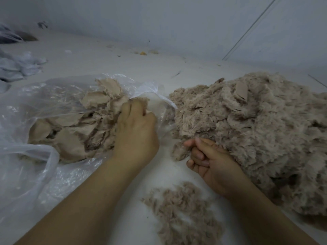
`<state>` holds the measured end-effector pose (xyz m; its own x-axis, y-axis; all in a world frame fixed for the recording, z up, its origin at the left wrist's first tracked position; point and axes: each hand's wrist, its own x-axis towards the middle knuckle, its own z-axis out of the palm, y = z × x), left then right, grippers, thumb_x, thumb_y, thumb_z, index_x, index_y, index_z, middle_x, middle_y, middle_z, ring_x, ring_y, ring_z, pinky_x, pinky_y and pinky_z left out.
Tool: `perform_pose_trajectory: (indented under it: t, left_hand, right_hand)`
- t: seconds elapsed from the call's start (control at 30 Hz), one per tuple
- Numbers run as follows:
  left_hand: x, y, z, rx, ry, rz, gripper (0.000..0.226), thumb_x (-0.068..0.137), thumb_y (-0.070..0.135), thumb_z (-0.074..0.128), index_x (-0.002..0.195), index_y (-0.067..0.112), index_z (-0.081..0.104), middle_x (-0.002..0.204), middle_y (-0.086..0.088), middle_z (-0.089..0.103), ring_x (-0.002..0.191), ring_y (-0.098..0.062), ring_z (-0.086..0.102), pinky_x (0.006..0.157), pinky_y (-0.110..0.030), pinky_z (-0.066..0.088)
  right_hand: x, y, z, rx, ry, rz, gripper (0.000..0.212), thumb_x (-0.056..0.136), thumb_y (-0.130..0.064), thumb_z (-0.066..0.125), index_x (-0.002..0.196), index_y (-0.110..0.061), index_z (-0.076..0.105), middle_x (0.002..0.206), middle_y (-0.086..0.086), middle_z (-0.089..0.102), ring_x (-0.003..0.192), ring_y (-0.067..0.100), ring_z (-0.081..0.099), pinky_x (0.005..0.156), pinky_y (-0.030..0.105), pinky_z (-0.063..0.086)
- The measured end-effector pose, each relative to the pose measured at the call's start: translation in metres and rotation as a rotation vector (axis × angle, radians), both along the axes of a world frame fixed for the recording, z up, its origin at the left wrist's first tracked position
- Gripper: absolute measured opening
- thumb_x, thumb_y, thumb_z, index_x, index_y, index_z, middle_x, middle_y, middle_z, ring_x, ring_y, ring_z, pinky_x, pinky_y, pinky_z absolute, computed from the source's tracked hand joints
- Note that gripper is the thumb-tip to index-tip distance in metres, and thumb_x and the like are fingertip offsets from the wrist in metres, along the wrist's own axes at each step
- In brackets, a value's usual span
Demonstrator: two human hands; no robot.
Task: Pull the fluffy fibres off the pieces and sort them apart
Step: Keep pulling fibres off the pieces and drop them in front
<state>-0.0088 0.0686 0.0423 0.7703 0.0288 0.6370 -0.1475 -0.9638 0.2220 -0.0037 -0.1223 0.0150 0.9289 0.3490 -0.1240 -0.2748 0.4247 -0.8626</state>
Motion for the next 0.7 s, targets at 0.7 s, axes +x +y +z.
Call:
perform_pose_trajectory:
  t: [0.7]
  left_hand:
    - [-0.008,-0.032,-0.008,-0.741,0.278,-0.494,0.024,0.094,0.005,0.058,0.071,-0.002,0.055,0.059,0.005,0.048,0.054,-0.006,0.040,0.054,-0.023,0.037]
  right_hand:
    - [0.001,0.001,-0.002,0.060,0.086,-0.032,0.054,0.081,-0.029,0.061,0.133,-0.019,0.053,0.054,-0.005,0.040,0.039,0.003,0.034,0.051,0.022,0.048]
